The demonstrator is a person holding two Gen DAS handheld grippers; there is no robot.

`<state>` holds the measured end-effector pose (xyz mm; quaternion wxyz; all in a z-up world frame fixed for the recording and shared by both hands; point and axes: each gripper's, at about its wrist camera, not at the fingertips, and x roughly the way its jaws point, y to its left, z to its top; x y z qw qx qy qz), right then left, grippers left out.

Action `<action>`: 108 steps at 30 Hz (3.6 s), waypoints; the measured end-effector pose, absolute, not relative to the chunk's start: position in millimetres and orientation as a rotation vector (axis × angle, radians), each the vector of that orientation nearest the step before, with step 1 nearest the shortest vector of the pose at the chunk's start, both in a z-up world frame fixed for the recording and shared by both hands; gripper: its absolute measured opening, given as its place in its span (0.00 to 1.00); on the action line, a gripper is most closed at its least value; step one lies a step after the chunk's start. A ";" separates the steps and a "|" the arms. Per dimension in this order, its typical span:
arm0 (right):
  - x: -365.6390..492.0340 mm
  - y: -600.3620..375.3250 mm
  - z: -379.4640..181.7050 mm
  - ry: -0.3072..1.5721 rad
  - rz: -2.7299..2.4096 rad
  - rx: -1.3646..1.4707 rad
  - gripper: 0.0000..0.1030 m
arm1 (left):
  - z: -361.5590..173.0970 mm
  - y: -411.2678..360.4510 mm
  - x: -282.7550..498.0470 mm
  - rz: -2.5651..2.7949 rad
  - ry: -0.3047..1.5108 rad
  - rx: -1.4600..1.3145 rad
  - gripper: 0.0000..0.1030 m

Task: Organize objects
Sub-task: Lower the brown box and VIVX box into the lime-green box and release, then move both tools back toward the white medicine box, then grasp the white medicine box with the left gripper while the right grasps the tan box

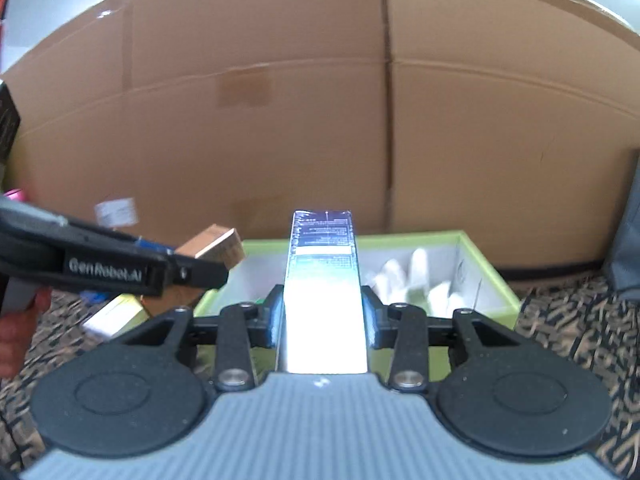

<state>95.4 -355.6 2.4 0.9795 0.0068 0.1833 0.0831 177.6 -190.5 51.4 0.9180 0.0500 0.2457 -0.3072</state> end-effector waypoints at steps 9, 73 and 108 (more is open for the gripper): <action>168.8 -382.9 -10.0 0.348 0.146 0.032 0.37 | 29.4 -230.1 228.4 -0.583 0.526 0.117 0.31; 30.3 -183.2 -65.4 0.546 0.541 -0.079 1.00 | -36.3 77.0 98.9 -0.194 0.666 -0.139 0.92; 174.6 -135.6 -91.4 0.544 0.292 -0.094 0.78 | -57.8 59.0 155.9 -0.322 0.709 0.093 0.67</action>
